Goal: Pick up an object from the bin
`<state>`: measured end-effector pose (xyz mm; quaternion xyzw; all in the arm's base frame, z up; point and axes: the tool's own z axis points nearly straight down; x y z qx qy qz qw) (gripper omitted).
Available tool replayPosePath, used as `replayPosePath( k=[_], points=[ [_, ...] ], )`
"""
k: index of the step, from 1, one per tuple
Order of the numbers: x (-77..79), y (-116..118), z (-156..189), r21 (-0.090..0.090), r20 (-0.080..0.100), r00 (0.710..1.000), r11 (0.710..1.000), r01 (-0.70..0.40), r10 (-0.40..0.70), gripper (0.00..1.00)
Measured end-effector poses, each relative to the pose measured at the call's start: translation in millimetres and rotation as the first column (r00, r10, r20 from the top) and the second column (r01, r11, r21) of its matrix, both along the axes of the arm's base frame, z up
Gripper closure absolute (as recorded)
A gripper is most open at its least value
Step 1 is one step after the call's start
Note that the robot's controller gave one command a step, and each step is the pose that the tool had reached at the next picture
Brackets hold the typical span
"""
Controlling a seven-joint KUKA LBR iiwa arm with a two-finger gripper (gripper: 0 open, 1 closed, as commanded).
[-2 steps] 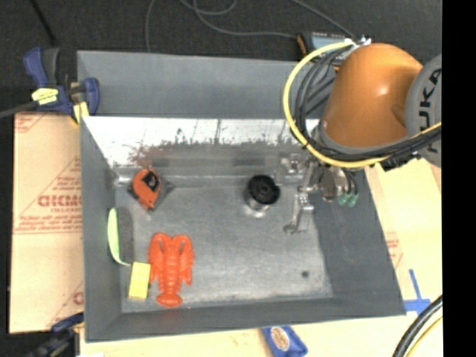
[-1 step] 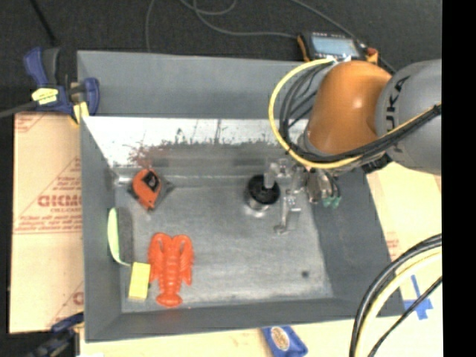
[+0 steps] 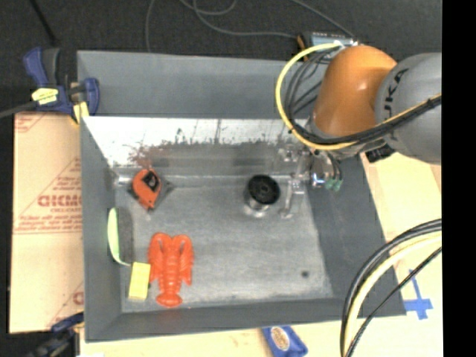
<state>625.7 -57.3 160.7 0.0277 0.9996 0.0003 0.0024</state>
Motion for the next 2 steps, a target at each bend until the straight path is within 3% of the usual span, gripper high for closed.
replayPosePath(
  k=[1, 2],
  points=[
    [1.1, 2, -7, 0.000, 0.001, 0.998, 0.998, 0.058, -0.058, 0.00],
    [9.5, 5, -81, 0.002, 0.007, 0.986, 0.986, 0.169, -0.169, 0.00]
  ],
)
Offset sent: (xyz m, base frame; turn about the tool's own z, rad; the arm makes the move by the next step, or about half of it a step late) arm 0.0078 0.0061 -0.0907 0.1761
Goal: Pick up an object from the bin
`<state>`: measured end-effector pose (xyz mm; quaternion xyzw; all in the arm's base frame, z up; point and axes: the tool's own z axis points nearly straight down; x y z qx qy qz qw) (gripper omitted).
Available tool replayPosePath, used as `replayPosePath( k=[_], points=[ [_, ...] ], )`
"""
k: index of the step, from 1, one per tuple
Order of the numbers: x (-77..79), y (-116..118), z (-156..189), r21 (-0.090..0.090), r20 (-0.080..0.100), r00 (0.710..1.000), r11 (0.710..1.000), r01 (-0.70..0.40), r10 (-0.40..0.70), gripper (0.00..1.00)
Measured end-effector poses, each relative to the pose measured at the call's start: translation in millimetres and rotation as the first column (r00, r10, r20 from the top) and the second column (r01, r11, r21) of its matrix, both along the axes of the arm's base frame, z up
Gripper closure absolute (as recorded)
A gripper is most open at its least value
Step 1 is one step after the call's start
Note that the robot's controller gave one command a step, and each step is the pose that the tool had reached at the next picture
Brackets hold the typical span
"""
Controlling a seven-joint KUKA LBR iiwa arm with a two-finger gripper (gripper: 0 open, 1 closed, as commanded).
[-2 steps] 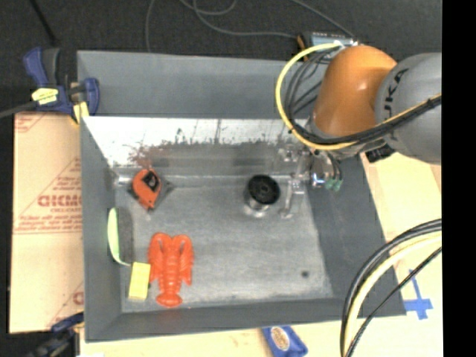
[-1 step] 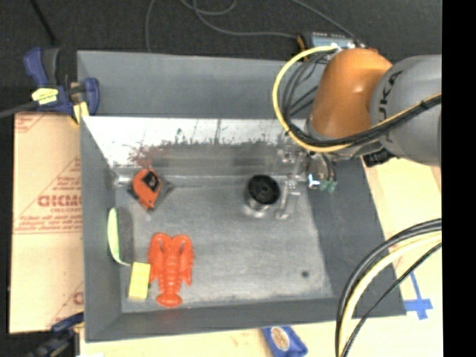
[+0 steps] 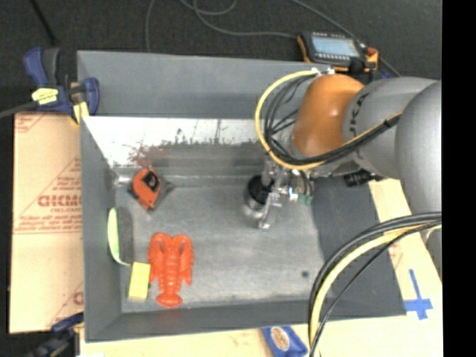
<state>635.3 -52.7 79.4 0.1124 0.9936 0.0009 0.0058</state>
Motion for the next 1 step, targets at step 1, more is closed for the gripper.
replayPosePath(
  k=[1],
  points=[
    [11.1, -1.7, -13.9, -0.001, 0.030, 0.996, 0.996, 0.085, -0.085, 1.00]
  ],
)
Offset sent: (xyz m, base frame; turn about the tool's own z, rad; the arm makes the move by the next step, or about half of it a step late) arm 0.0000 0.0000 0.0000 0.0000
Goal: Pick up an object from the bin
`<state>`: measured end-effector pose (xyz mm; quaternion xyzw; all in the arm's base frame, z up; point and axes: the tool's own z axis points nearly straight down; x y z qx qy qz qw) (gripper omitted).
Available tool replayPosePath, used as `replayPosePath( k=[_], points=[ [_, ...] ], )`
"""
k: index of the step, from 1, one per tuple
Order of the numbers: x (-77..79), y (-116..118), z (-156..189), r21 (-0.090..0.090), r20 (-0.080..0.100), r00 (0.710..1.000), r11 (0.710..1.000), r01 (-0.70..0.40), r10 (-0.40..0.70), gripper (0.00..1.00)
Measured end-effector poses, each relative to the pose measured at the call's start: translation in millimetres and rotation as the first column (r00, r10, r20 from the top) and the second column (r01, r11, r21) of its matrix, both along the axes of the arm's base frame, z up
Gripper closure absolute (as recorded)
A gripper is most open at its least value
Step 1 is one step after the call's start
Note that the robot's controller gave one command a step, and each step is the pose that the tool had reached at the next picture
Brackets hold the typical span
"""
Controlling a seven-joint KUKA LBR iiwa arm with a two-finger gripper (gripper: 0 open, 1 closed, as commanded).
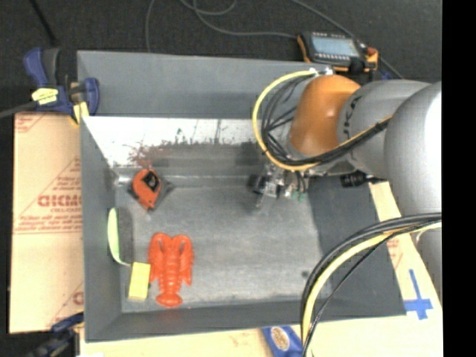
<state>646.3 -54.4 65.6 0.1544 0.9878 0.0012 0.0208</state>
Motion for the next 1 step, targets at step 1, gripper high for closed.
replayPosePath(
  k=[1],
  points=[
    [-0.4, -0.1, 0.8, 0.000, 0.002, 1.000, 1.000, 0.011, -0.011, 1.00]
  ],
)
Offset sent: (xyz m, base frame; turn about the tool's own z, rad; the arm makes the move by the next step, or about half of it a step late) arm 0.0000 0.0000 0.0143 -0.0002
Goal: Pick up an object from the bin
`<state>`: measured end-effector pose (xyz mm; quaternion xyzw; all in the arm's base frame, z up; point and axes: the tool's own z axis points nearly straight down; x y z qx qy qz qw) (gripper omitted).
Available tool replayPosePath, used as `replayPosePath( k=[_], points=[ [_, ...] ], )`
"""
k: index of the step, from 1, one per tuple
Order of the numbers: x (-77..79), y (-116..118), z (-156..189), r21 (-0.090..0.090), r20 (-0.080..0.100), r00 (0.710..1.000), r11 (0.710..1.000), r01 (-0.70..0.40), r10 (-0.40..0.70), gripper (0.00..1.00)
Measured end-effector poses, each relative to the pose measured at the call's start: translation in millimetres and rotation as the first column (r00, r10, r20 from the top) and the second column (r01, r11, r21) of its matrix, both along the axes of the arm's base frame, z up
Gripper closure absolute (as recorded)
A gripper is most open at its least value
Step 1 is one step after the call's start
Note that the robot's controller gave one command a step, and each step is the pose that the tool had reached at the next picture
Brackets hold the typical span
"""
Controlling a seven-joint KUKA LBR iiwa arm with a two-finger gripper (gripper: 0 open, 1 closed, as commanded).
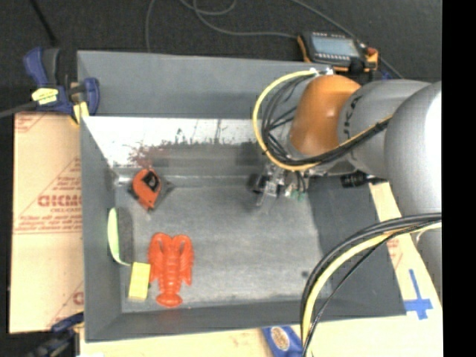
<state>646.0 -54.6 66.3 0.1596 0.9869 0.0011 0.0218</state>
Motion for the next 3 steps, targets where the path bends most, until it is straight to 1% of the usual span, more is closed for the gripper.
replayPosePath(
  k=[1, 2, 3],
  points=[
    [-1.3, -0.8, 5.8, -0.001, 0.004, 1.000, 1.000, 0.004, -0.004, 1.00],
    [-3.8, 0.1, 10.2, 0.000, -0.004, 1.000, 1.000, 0.003, -0.003, 1.00],
    [-1.3, 0.0, 8.0, 0.002, -0.011, 1.000, 1.000, 0.003, -0.003, 1.00]
  ],
)
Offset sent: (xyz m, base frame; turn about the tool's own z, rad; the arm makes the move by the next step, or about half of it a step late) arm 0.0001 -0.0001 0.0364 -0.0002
